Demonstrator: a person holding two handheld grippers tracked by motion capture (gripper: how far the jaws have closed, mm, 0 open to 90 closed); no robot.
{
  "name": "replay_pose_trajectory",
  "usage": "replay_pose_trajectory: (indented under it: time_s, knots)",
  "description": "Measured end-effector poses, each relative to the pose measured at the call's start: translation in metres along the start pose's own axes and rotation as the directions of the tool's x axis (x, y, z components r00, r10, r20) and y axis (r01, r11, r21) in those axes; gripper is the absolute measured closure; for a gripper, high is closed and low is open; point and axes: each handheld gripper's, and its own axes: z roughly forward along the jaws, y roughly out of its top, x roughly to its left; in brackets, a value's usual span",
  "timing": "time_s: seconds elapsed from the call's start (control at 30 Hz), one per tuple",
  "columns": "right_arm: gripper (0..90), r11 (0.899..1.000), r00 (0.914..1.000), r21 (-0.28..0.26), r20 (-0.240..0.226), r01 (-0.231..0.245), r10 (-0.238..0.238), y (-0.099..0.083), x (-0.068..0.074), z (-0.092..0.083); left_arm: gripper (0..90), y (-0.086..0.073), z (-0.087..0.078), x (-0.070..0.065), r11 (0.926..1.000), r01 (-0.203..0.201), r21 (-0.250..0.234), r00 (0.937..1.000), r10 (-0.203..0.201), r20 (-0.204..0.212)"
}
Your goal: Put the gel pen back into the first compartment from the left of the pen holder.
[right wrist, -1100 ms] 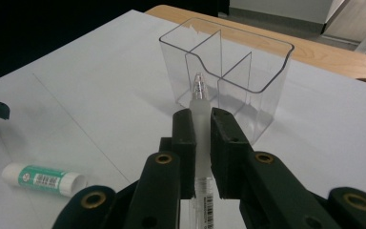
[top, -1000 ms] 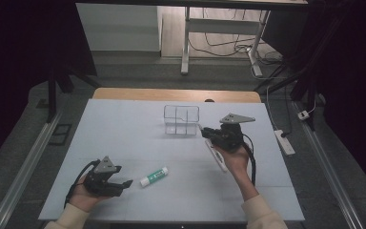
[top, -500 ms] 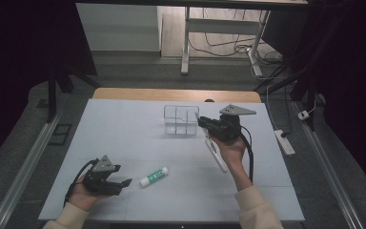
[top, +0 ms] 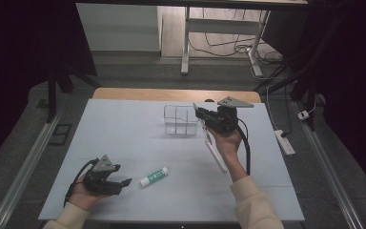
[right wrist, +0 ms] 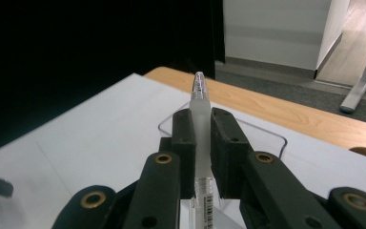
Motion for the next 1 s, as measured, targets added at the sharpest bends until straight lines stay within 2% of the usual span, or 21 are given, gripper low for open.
replay_pose_trajectory:
  time_s: [0.17, 0.27, 0.5, 1.0]
  knots:
    - [80.0, 0.998, 0.9991, -0.041, -0.01, -0.042, 0.041, 0.007, -0.003, 0.008, 29.5, 0.0, 0.0, 0.001, 1.0, -0.002, 0.001, 1.0, 0.002, 0.001]
    - [80.0, 0.998, 0.9989, -0.05, -0.01, -0.045, 0.045, 0.009, -0.002, 0.011, 29.5, 0.0, 0.001, 0.0, 1.0, -0.001, 0.0, 1.0, 0.001, 0.001]
    - [80.0, 0.998, 0.9994, -0.06, -0.014, -0.032, 0.032, 0.018, 0.002, 0.02, 29.5, 0.0, 0.0, 0.001, 1.0, 0.001, -0.002, 1.0, -0.001, 0.0]
    - [80.0, 0.996, 0.9994, -0.082, -0.009, -0.035, 0.034, 0.032, 0.004, 0.033, 29.5, 0.0, 0.001, 0.001, 1.0, -0.004, 0.0, 1.0, 0.004, 0.0]
